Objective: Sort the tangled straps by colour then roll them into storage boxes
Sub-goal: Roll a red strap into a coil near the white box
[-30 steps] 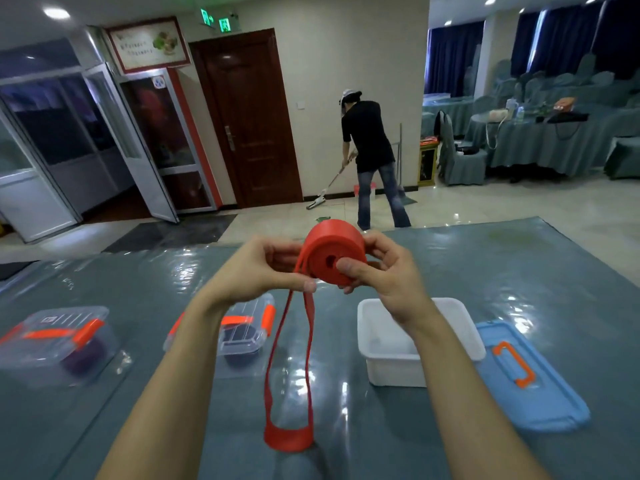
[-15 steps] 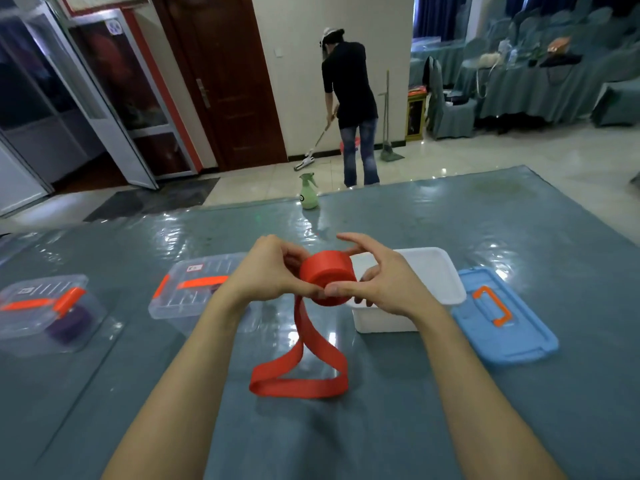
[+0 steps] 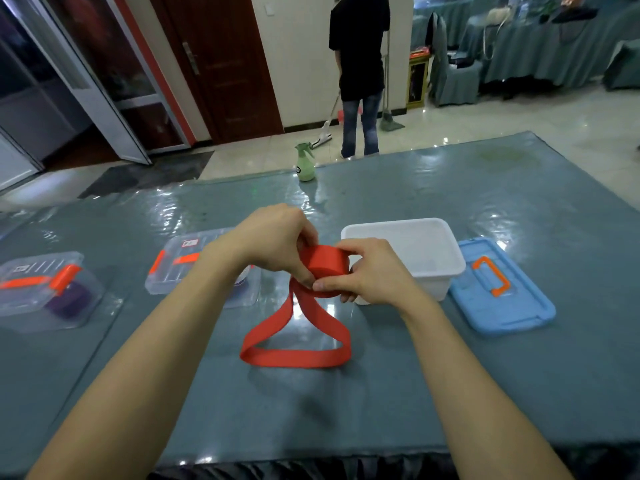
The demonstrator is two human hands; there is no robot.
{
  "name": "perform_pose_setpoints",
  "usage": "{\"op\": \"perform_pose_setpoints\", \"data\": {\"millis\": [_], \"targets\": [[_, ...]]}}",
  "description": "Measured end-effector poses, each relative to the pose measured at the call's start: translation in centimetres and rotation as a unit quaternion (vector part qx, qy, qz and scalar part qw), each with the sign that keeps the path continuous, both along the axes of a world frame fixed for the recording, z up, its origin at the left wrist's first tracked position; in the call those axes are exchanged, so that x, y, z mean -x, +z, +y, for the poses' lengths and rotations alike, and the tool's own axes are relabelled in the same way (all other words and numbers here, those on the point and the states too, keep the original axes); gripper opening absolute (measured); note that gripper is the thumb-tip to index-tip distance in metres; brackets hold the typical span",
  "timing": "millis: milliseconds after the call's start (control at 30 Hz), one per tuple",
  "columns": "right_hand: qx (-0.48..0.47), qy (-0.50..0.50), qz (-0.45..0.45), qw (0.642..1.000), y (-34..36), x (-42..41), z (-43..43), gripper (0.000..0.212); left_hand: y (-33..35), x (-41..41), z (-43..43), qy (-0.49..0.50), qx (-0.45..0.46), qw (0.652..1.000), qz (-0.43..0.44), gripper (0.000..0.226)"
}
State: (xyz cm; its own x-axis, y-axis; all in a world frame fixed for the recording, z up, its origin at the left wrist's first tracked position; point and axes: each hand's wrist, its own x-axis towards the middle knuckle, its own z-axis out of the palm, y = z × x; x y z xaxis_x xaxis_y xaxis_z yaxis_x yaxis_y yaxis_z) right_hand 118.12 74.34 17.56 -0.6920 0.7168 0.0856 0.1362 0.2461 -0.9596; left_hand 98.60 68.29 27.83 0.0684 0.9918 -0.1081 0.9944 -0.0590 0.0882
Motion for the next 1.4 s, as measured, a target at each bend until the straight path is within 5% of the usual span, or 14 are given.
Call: {"op": "perform_pose_setpoints", "data": {"millis": [133,333,433,500,633,733,800,900,1000,1067,1233,1400], "targets": [[0.058,-0.005,0.068,0.996,1.1,-1.0,0.4,0.037,-0.4,2.6,-0.6,0.019,0.054,0.968,-0.246,0.051],[0.092,-0.035,0.190,0.977,2.1,-1.3,0.9,0.035,-2.8,3.4,-1.4,0.037,-0.027,0.844,-0.535,0.058],[0.112,-0.039,0.220,0.968,1.5,-0.7,1.0,0.036,-3.0,2.9,-1.2,0.046,-0.070,0.847,-0.526,0.058],[0.113,-0.016,0.202,0.973,1.2,-0.5,1.0,0.046,-2.2,2.8,-1.2,0.056,-0.090,0.879,-0.466,0.054],[-0.018,-0.004,-0.037,0.999,1.3,-1.0,1.5,0.086,0.2,1.8,-1.3,0.025,-0.071,0.976,-0.204,0.046],[-0.122,0.003,-0.086,0.989,1.2,0.0,0.9,0.060,1.1,0.1,-0.8,-0.025,-0.051,0.998,0.016,0.048],[-0.142,-0.003,-0.050,0.989,0.7,0.6,0.3,0.036,1.1,-0.3,-0.6,-0.037,-0.050,0.996,0.059,0.048],[-0.057,-0.007,0.045,0.997,0.6,0.2,0.3,0.030,1.0,1.4,-1.1,-0.006,-0.029,0.994,-0.107,0.053],[0.039,-0.007,0.138,0.990,1.6,-0.4,0.5,0.043,0.5,4.0,-2.1,0.018,-0.014,0.922,-0.386,0.059],[0.069,-0.004,0.184,0.980,2.2,-0.5,0.6,0.046,0.1,4.5,-2.7,0.026,-0.030,0.884,-0.467,0.057],[0.135,0.010,0.242,0.961,2.3,-0.4,0.7,0.039,-0.4,3.5,-2.7,0.036,-0.095,0.851,-0.515,0.044],[0.168,-0.006,0.260,0.951,0.8,0.3,0.3,0.047,-0.4,2.5,-2.6,0.042,-0.073,0.870,-0.486,0.053]]}}
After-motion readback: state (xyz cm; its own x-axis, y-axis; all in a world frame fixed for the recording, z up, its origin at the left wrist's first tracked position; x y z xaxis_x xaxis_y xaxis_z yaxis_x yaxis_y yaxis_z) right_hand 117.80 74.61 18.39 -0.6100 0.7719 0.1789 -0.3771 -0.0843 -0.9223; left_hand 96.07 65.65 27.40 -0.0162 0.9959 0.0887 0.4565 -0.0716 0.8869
